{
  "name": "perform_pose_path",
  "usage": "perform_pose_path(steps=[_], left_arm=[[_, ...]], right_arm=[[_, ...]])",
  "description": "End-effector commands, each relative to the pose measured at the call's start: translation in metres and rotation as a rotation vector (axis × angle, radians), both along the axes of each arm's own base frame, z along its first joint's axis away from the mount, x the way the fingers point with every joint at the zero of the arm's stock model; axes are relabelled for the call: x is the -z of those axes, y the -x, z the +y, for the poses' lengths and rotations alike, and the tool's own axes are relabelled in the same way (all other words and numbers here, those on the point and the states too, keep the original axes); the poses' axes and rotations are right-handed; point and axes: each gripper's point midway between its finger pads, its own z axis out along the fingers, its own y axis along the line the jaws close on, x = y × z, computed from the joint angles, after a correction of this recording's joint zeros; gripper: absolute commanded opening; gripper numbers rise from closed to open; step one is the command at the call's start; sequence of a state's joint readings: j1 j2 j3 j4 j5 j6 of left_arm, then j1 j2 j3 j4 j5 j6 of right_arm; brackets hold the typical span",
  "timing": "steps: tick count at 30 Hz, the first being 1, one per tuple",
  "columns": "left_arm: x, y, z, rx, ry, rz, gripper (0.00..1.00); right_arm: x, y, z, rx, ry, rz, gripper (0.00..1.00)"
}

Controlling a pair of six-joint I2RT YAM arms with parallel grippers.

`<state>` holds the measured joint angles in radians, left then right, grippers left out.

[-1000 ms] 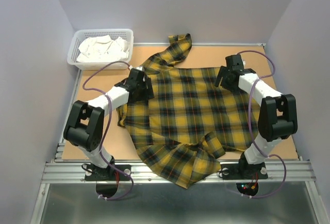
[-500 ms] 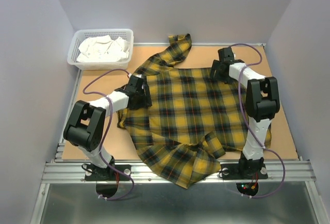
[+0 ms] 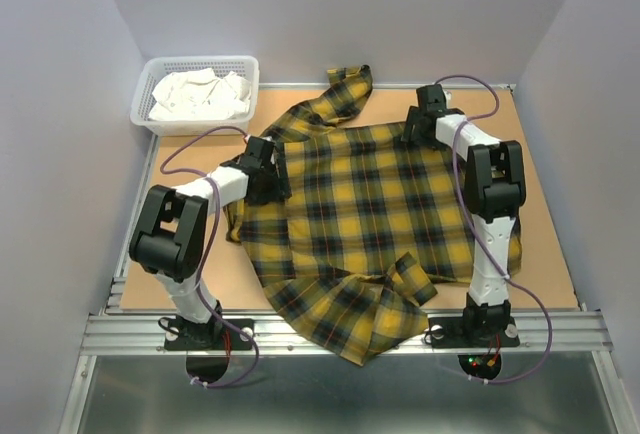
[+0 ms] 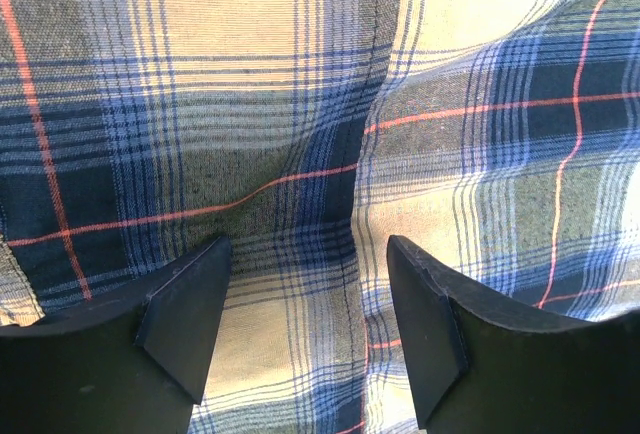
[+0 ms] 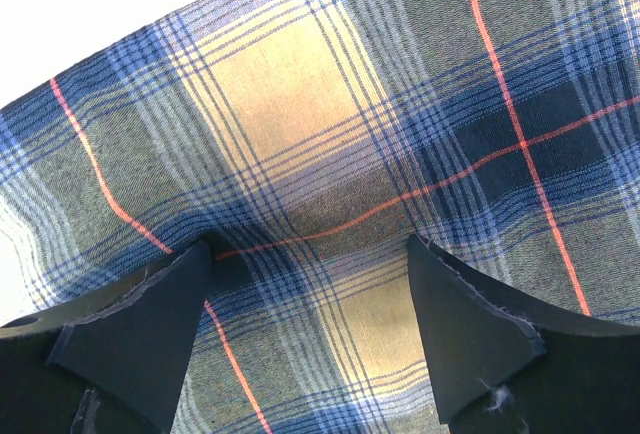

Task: Fold and stack the long sleeve shirts
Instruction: Flatten the shirt out

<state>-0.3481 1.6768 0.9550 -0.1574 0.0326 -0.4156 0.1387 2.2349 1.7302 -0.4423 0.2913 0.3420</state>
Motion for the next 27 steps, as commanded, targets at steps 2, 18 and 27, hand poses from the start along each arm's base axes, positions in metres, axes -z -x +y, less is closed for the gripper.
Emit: perform_pose_path(steps=[2, 18, 27], left_arm=[[0.024, -0.015, 0.009, 0.030, -0.087, 0.089, 0.75], [-0.073, -0.091, -0.024, 0.053, 0.033, -0.137, 0.82], [-0.102, -0.016, 0.009, -0.042, 0.044, -0.183, 0.83]], right_arm=[[0.013, -0.017, -0.026, 0.047, 0.047, -0.003, 0.84], [-0.069, -0.031, -0.064, 0.062, -0.010, -0.150, 0.88], [-0.104, 0.070, -0.043, 0.061, -0.151, -0.139, 0.88]])
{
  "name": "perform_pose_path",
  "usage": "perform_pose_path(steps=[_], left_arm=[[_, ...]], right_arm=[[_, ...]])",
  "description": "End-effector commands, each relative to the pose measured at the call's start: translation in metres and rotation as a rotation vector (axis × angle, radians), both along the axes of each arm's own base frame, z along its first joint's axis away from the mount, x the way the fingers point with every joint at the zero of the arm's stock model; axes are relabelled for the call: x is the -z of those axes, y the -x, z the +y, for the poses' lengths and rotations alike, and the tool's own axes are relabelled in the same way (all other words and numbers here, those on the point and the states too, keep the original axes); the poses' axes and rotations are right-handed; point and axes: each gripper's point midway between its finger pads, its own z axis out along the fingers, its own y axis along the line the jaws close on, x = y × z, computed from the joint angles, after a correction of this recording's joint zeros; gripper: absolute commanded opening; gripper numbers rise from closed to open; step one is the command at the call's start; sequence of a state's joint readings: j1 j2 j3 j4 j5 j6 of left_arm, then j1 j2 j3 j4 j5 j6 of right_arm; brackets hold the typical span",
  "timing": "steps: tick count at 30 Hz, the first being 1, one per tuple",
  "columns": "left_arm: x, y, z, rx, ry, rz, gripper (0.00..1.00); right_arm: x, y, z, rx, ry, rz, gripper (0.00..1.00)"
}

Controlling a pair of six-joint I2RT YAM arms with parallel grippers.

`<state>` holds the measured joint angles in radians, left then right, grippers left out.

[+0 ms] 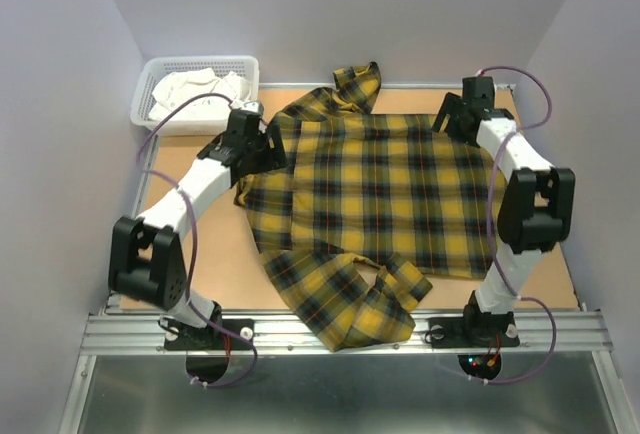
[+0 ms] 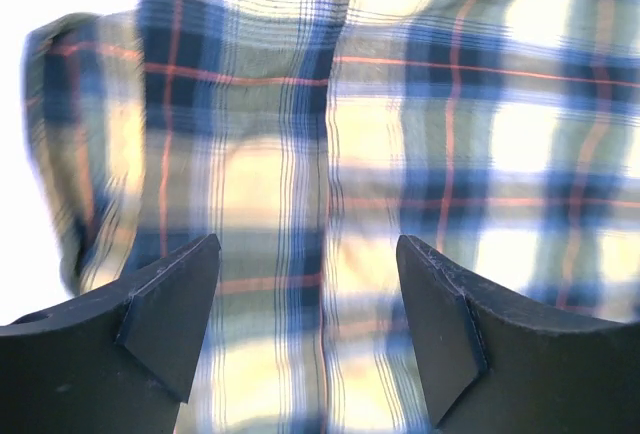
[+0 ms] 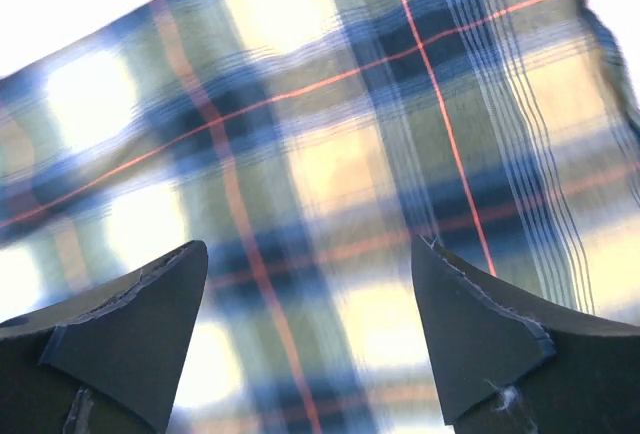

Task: Fold and stack the long sleeve shirts
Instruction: Flatten the shirt out, then fold the shirt

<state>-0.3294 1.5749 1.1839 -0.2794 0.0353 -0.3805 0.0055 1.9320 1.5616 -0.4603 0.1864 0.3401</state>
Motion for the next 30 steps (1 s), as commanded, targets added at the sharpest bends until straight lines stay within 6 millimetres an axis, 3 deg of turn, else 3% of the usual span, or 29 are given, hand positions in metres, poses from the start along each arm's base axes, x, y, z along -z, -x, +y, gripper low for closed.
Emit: perform_pose_path(steps=[1, 2, 3, 4, 6, 7, 9, 11, 14, 18, 23, 27, 30], left_arm=[[0.020, 0.041, 0.026, -0.081, -0.030, 0.055, 0.83], [0.025, 0.049, 0.029, -0.090, -0.033, 0.067, 0.83], [0.035, 0.062, 0.034, -0.098, -0.039, 0.087, 0.82], [0.039, 0.067, 0.037, -0.114, -0.032, 0.099, 0.82], [0.045, 0.078, 0.041, -0.123, -0.014, 0.110, 0.78], [0.057, 0.086, 0.045, -0.140, -0.005, 0.137, 0.77], [0.063, 0.095, 0.045, -0.140, 0.031, 0.157, 0.74], [0.075, 0.103, 0.047, -0.148, 0.054, 0.186, 0.72], [0.084, 0.111, 0.047, -0.140, 0.082, 0.213, 0.66], [0.092, 0.114, 0.042, -0.117, 0.111, 0.238, 0.62], [0.106, 0.116, 0.047, -0.135, 0.124, 0.271, 0.61], [0.113, 0.107, 0.057, -0.184, 0.125, 0.268, 0.51], [0.114, 0.092, 0.060, -0.209, 0.130, 0.248, 0.49]], right_arm=[[-0.019, 0.045, 0.012, -0.005, -0.069, -0.025, 0.87], [-0.015, 0.057, 0.014, -0.005, -0.079, -0.007, 0.86], [-0.031, 0.069, 0.015, 0.003, -0.094, -0.043, 0.86], [-0.011, 0.091, 0.016, 0.012, -0.101, 0.009, 0.86], [-0.021, 0.111, 0.016, 0.027, -0.115, -0.018, 0.84], [-0.004, 0.131, 0.014, 0.042, -0.115, 0.027, 0.84], [-0.001, 0.149, 0.012, 0.072, -0.116, 0.027, 0.81], [0.020, 0.167, 0.011, 0.090, -0.120, 0.079, 0.78], [0.041, 0.179, 0.013, 0.117, -0.149, 0.133, 0.75], [0.062, 0.184, 0.018, 0.134, -0.176, 0.190, 0.73], [0.081, 0.175, 0.022, 0.144, -0.207, 0.196, 0.72], [0.094, 0.167, 0.020, 0.164, -0.201, 0.209, 0.72], [0.092, 0.152, 0.018, 0.162, -0.189, 0.188, 0.72]])
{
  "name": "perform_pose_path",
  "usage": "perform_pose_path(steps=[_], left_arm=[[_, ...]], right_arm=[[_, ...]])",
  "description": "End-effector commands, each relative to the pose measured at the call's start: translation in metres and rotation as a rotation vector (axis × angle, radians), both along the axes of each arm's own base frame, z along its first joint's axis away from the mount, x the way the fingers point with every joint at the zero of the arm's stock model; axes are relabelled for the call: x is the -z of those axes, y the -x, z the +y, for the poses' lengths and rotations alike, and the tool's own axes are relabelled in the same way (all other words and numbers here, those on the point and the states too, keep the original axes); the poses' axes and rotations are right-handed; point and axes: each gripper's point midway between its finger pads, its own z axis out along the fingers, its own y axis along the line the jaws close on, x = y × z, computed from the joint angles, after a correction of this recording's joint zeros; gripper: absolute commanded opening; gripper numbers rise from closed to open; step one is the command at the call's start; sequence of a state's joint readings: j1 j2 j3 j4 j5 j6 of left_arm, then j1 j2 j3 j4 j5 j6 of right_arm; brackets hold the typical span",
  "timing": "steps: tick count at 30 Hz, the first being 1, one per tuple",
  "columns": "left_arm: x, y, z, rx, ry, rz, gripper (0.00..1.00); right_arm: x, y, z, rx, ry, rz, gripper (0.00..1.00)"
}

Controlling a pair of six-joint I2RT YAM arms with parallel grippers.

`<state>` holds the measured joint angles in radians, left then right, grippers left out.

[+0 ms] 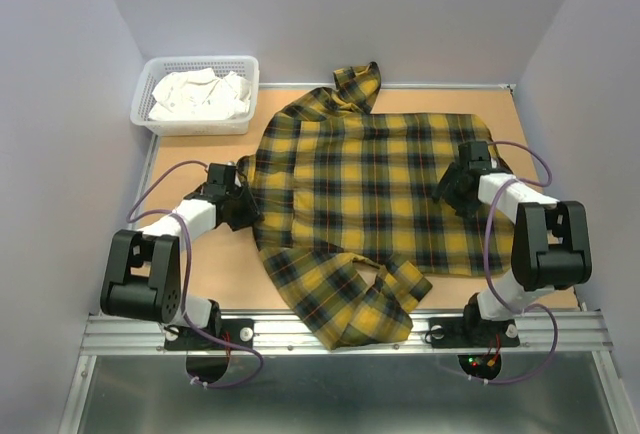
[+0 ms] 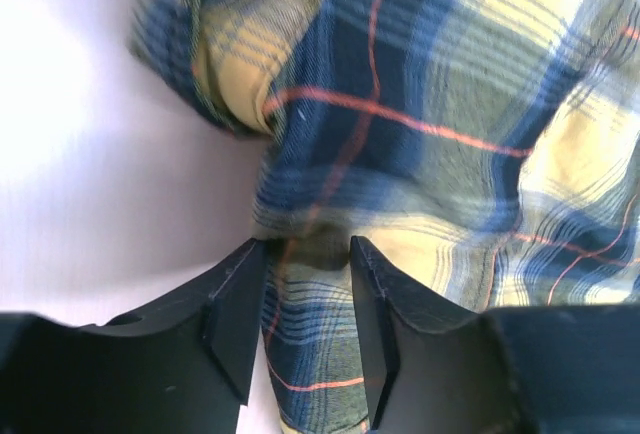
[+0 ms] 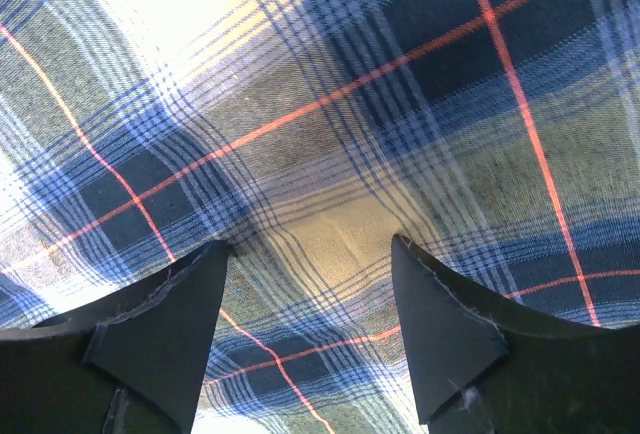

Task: Fold and stack the long sleeve shirts
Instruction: Fold the shirt

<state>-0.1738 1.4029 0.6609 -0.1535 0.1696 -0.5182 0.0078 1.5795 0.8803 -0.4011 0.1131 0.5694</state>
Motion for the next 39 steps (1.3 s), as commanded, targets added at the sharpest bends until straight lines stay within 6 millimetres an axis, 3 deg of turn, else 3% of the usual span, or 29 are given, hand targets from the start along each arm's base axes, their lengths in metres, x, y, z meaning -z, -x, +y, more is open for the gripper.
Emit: perform_pose_path(steps=[1, 7, 9, 10, 13, 14, 15, 16, 17, 18, 22, 25, 35, 38, 39], left_arm=[[-0.002, -0.026, 0.003, -0.029, -0.005, -0.045, 0.49], [-0.017, -0.054, 0.004, -0.029, -0.017, -0.092, 0.48], [-0.022, -0.049, 0.004, -0.026, -0.016, -0.088, 0.50], [-0.019, -0.039, 0.006, -0.022, -0.022, -0.066, 0.56], [-0.026, -0.021, 0.010, -0.029, -0.029, -0.076, 0.68], [-0.017, -0.004, 0.012, -0.027, -0.033, -0.037, 0.70], [-0.024, 0.002, 0.012, -0.025, -0.024, -0.056, 0.72], [-0.023, 0.009, 0.011, -0.022, -0.014, -0.050, 0.75], [-0.016, 0.024, 0.009, -0.011, 0.000, -0.012, 0.76], [-0.018, 0.029, 0.008, -0.007, 0.008, -0.018, 0.76], [-0.028, 0.035, -0.009, 0.054, 0.034, -0.011, 0.76], [-0.021, 0.040, -0.012, 0.069, 0.033, 0.017, 0.76], [0.009, 0.054, -0.024, 0.113, -0.005, 0.096, 0.66], [0.015, 0.057, -0.025, 0.123, -0.017, 0.118, 0.57], [0.016, 0.058, -0.025, 0.124, -0.019, 0.122, 0.49]], right_arm=[[0.005, -0.023, -0.005, 0.019, 0.016, -0.035, 0.72], [-0.019, -0.060, -0.009, 0.016, 0.040, -0.111, 0.72], [-0.033, -0.065, -0.007, 0.012, 0.032, -0.147, 0.73], [-0.039, -0.064, -0.005, 0.004, 0.021, -0.160, 0.74], [-0.057, -0.052, -0.002, -0.004, 0.006, -0.191, 0.83], [-0.056, -0.044, -0.011, 0.024, 0.004, -0.175, 0.85], [-0.060, -0.038, -0.013, 0.032, -0.001, -0.178, 0.91], [-0.070, -0.033, -0.014, 0.039, -0.015, -0.196, 0.93], [-0.066, -0.020, -0.021, 0.062, -0.019, -0.171, 0.95], [-0.068, -0.014, -0.024, 0.074, -0.017, -0.164, 1.00], [-0.079, 0.014, -0.041, 0.120, 0.041, -0.144, 1.00], [-0.082, 0.026, -0.049, 0.149, 0.066, -0.121, 1.00], [-0.078, 0.055, -0.058, 0.207, 0.074, -0.087, 1.00], [-0.074, 0.060, -0.057, 0.220, 0.064, -0.077, 1.00], [-0.073, 0.061, -0.057, 0.225, 0.064, -0.073, 1.00]])
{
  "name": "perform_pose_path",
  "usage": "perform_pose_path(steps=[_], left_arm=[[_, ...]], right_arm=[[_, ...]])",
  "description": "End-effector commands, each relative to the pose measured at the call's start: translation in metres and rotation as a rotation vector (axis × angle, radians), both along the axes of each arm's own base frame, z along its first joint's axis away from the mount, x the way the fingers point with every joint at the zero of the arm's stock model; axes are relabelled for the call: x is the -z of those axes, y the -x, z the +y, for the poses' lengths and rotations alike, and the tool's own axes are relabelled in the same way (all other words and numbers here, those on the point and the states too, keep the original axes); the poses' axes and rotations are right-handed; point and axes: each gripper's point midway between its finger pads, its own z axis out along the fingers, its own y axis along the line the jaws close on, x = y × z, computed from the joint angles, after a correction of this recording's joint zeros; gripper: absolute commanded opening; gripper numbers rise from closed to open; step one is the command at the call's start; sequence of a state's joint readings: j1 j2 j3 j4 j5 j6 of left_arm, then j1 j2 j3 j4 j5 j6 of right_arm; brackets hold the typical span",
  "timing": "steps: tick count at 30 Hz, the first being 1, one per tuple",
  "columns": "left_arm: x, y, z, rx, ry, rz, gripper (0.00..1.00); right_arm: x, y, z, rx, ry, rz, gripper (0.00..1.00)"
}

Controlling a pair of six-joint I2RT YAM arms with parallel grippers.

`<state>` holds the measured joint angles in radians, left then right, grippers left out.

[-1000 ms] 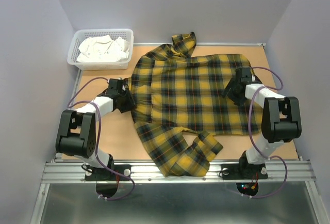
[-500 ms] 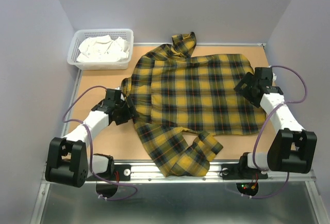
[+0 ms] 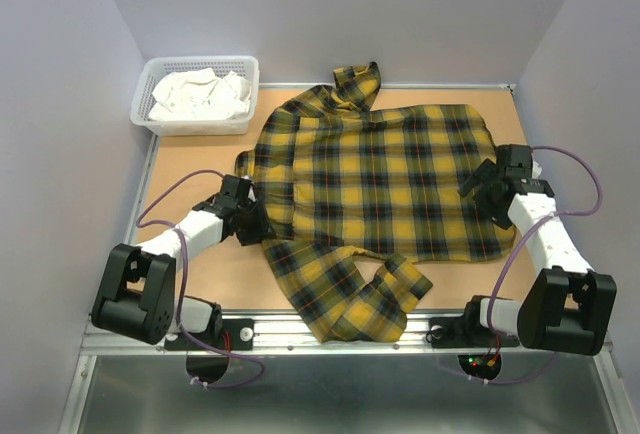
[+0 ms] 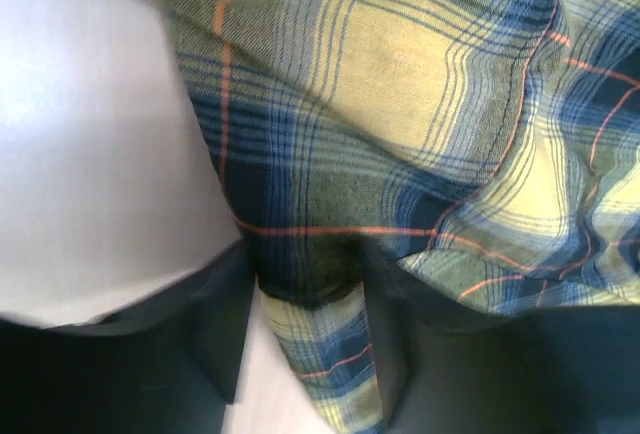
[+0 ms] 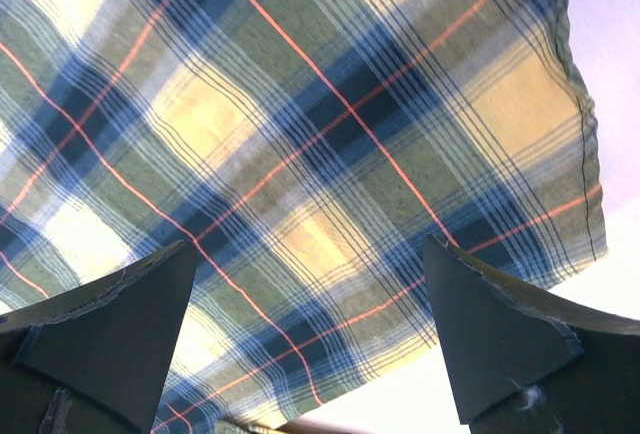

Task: Fold and stack the long sleeve shirts
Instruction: Fold the shirt

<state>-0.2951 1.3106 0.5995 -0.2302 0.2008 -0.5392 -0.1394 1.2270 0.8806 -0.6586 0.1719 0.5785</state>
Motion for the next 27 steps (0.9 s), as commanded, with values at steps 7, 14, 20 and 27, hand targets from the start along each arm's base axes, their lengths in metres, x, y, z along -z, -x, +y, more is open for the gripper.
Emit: perform_pose_path(steps=[7, 14, 20, 27], left_arm=[[-0.013, 0.013, 0.001, 0.030, -0.016, 0.032, 0.07], [-0.043, 0.018, 0.000, 0.050, -0.003, -0.001, 0.06], [-0.049, 0.021, 0.002, 0.046, 0.000, -0.024, 0.06], [-0.054, 0.023, 0.004, 0.045, -0.002, -0.038, 0.06]], right_arm=[[0.008, 0.034, -0.027, 0.138, 0.073, 0.079, 1.00], [0.021, 0.064, -0.030, 0.204, 0.050, 0.197, 1.00], [0.050, 0.079, -0.016, 0.232, -0.039, 0.279, 1.00], [0.063, 0.083, -0.005, 0.281, -0.110, 0.273, 0.85]])
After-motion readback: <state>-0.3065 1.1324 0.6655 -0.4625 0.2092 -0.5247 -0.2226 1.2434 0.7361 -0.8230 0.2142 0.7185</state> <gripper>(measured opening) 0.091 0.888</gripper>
